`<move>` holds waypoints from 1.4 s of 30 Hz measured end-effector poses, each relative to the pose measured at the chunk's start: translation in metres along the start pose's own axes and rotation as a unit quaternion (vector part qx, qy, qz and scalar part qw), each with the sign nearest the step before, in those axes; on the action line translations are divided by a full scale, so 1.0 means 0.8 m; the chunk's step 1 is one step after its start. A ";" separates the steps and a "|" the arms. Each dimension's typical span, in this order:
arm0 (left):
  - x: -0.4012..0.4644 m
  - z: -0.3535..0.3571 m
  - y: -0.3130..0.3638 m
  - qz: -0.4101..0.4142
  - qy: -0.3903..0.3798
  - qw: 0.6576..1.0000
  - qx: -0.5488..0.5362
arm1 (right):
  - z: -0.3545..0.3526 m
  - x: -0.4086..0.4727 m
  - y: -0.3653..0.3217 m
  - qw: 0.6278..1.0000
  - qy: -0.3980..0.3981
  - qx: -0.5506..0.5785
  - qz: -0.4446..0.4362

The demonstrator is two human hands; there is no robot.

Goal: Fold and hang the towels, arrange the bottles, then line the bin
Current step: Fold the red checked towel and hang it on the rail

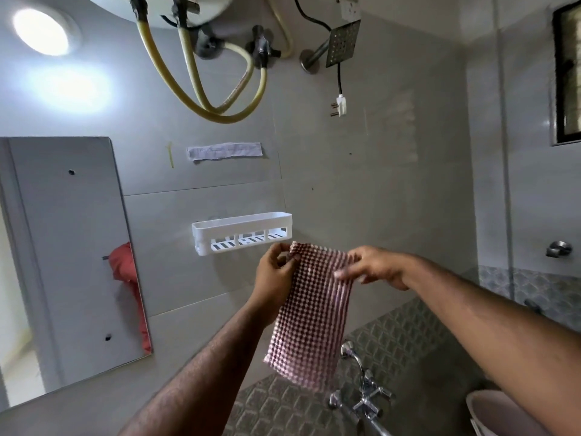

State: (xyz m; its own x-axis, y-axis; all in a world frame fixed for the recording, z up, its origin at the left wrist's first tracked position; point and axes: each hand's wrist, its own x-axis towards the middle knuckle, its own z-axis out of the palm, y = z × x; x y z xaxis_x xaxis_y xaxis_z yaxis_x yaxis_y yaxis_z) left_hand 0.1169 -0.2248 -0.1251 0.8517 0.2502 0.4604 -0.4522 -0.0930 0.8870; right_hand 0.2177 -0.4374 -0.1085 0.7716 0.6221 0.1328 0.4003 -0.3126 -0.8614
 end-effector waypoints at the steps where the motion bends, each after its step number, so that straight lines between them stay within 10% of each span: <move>1: 0.001 0.002 0.001 0.012 0.009 1.000 0.000 | -0.002 -0.002 0.003 0.993 0.031 0.113 -0.024; 3: 0.001 0.010 0.006 0.018 0.017 1.000 -0.012 | -0.003 -0.009 0.010 0.970 0.026 0.238 -0.029; 6: 0.006 0.027 0.010 0.006 0.047 0.998 -0.040 | 0.007 -0.025 0.025 0.988 -0.043 0.144 0.034; 9: 0.016 0.044 0.011 -0.066 0.087 0.992 -0.069 | 0.003 -0.029 0.028 0.973 0.044 0.224 0.016; 13: 0.008 0.058 -0.001 -0.269 -0.106 0.956 -0.039 | -0.007 -0.041 0.013 0.943 0.189 0.274 0.010; 22: 0.023 0.151 -0.031 -0.164 -0.057 0.984 -0.030 | -0.039 -0.133 0.034 0.896 0.350 0.248 0.115; 29: -0.029 0.290 0.023 -0.097 -0.326 0.940 -0.031 | -0.086 -0.293 0.005 0.842 0.525 0.093 0.089; 35: -0.098 0.388 0.130 0.319 -0.244 0.912 -0.082 | -0.103 -0.444 -0.071 0.614 0.645 -0.449 -0.076; 42: -0.177 0.496 0.236 0.367 -0.195 0.865 -0.282 | -0.130 -0.587 -0.150 0.376 0.566 -0.733 -0.026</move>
State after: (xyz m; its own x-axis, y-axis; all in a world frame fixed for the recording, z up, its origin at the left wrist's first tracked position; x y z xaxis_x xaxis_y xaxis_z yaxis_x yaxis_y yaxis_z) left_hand 0.0164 -0.6604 -0.0094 0.2543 -0.0314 0.9666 -0.8726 0.4235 0.2434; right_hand -0.1415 -0.7663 -0.0164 0.1281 0.2088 0.9695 -0.3684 -0.8976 0.2419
